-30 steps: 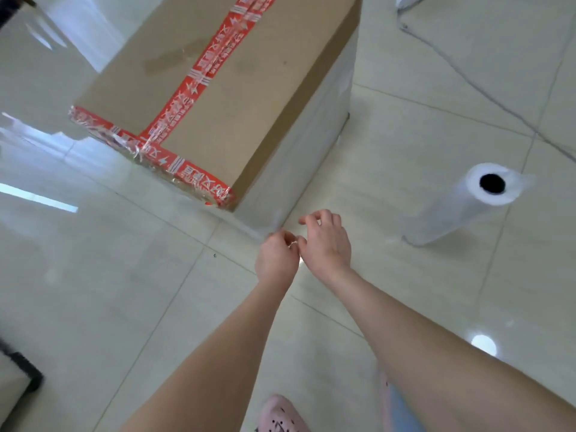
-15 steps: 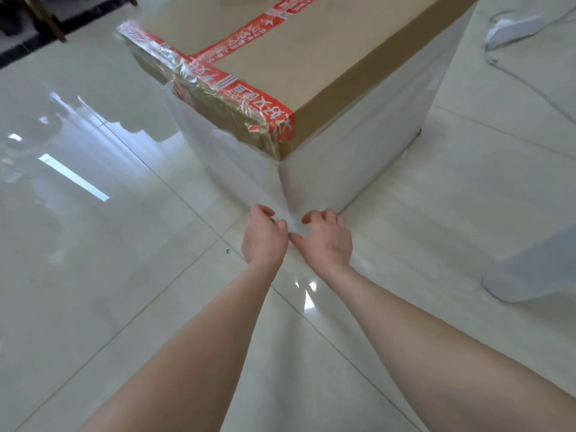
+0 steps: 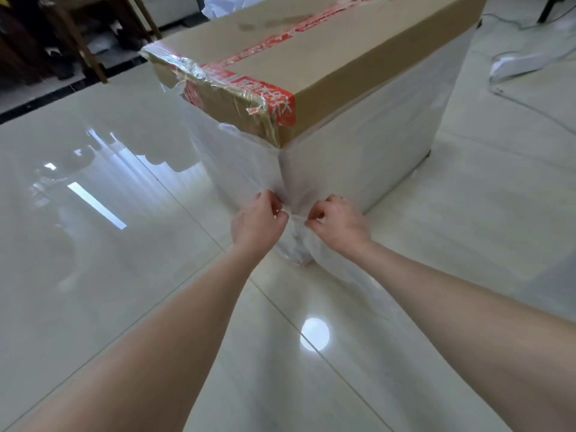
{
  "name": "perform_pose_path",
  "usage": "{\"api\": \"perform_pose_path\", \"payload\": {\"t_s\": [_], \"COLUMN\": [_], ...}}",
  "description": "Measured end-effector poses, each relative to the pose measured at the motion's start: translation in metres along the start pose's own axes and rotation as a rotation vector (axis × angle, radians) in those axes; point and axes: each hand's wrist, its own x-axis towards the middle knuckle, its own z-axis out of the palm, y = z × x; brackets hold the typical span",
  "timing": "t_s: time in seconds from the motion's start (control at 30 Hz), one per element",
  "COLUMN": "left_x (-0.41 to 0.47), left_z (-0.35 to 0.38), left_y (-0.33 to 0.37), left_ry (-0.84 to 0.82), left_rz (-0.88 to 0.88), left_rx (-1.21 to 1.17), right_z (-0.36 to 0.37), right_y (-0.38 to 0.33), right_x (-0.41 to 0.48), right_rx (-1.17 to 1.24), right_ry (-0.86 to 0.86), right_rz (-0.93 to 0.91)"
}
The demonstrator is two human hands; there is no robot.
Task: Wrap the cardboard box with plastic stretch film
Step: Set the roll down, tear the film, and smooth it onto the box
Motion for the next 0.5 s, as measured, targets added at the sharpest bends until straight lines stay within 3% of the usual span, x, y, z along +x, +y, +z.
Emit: {"api": "perform_pose_path", "payload": {"t_s": [0.17,0.23,0.33,0.47,0.5], "left_x": [-0.014,-0.012,-0.009,-0.014,-0.016], "left_z": [-0.004,-0.009,-0.017,-0.025,-0.026], "left_y": [0.009,0.013,0.013,0.003,0.000], "left_ry": [0.045,0.058,0.062,0.082,0.086], "left_rz": [0.435,0.509,0.469,0.156,0.151], "left_rx": [0.286,0.301,0.319,0.152,0.166], "right_z": [-0.011,-0.017,-0.025,-0.031,-0.033], "right_y": [0.002,0.005,0.008,0.002,0.001], "right_x": [-0.008,-0.005,-0.003,-0.009,-0.010], "right_rx": [0.137,0.199,0.270,0.523,0.535], "right_ry": [-0.036,-0.032,-0.079,-0.224,-0.263], "right_rz": [0.132,0.161,0.118,0.071,0.063]}}
